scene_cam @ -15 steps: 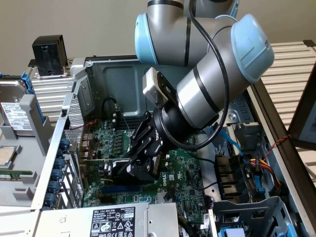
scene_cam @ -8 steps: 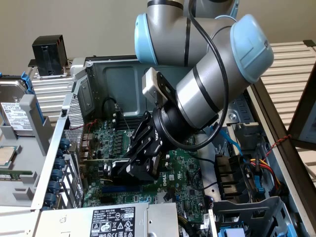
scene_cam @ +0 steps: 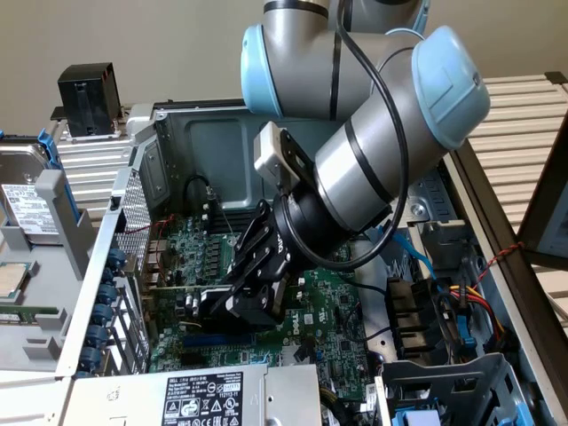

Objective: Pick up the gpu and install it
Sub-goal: 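Insert the gpu into the slot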

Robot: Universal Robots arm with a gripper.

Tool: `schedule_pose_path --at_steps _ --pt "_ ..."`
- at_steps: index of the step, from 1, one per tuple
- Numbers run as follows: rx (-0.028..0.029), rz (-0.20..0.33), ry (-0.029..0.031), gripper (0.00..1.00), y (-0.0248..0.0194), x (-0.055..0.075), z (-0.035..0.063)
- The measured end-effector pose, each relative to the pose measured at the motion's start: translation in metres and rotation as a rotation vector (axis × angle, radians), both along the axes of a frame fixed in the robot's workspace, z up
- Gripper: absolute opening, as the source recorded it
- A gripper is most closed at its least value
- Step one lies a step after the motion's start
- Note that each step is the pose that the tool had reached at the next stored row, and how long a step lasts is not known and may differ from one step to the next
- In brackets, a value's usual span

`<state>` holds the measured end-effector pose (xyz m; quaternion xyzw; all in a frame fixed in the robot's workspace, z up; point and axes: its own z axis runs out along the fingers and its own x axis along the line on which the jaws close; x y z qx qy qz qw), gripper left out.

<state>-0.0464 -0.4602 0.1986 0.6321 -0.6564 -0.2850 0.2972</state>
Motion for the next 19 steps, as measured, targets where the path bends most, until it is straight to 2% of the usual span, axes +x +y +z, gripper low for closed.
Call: schedule_pose_path --at_steps 19 --pt "-0.0007 0.000 -0.0018 0.27 0.0008 -0.0016 -0.0017"
